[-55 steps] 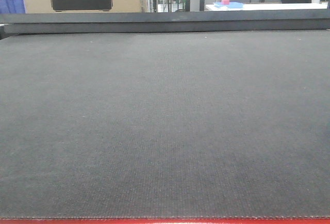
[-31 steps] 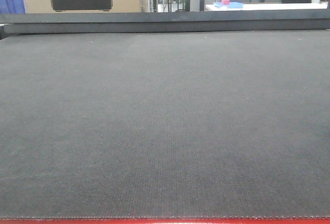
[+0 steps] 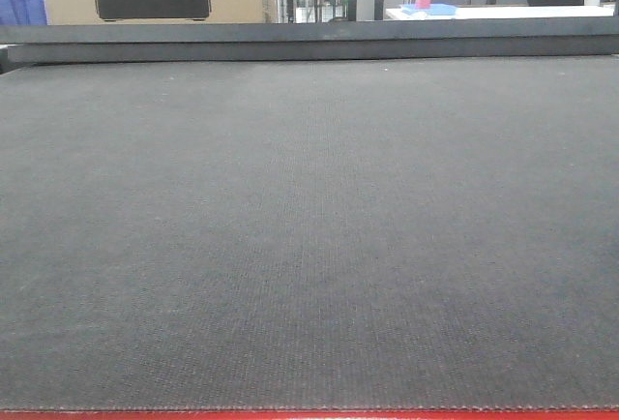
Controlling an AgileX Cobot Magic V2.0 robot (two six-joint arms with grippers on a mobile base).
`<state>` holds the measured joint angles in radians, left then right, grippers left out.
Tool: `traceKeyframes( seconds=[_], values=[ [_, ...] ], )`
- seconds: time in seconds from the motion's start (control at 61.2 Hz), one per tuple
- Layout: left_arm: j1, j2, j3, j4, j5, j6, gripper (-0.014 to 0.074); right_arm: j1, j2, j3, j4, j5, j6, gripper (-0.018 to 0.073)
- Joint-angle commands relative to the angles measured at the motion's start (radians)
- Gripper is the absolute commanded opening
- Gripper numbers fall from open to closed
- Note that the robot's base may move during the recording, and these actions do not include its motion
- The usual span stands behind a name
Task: Grab block from conveyor and place in blue bin
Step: 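Lower the right gripper onto the blue block and close it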
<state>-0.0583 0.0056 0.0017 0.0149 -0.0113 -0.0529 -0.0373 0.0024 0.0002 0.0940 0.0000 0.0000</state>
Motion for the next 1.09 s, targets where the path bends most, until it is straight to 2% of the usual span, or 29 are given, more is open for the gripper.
traceKeyframes(
  seconds=[0.0,0.065,0.229,0.343,0.539,0.702,0.817,0.996,1.078],
  values=[
    [0.004,-0.006,-0.014,-0.005,0.0,-0.004,-0.0111,-0.004,-0.002,0.0,-0.008,-0.092,-0.009,-0.0161],
    [0.004,-0.006,-0.055,-0.001,0.041,-0.004,-0.0111,-0.004,-0.002,-0.014,-0.008,-0.082,-0.009,-0.0161],
    [0.004,0.014,-0.269,0.069,0.314,-0.004,-0.0111,-0.004,-0.002,-0.16,-0.008,0.077,-0.009,-0.0161],
    [0.004,0.081,-0.399,0.111,0.445,-0.004,-0.0111,-0.004,-0.002,-0.283,-0.008,0.172,-0.009,-0.0161],
    [0.004,0.313,-0.633,0.119,0.63,-0.004,-0.0111,-0.004,0.112,-0.464,-0.005,0.384,-0.009,-0.0161],
    [0.004,0.562,-0.823,0.119,0.821,-0.004,-0.0111,-0.004,0.325,-0.638,0.016,0.569,-0.009,-0.0161],
    [0.004,0.712,-0.925,0.095,0.901,-0.004,-0.0111,-0.004,0.509,-0.76,0.016,0.741,-0.009,-0.0161],
    [0.004,0.846,-0.969,0.053,0.924,-0.004,-0.0111,-0.004,0.795,-0.95,0.014,1.036,-0.009,-0.0161],
    [0.004,0.885,-0.969,0.052,0.922,-0.004,-0.0111,-0.004,0.898,-1.002,0.014,1.092,-0.009,-0.0161]
  ],
)
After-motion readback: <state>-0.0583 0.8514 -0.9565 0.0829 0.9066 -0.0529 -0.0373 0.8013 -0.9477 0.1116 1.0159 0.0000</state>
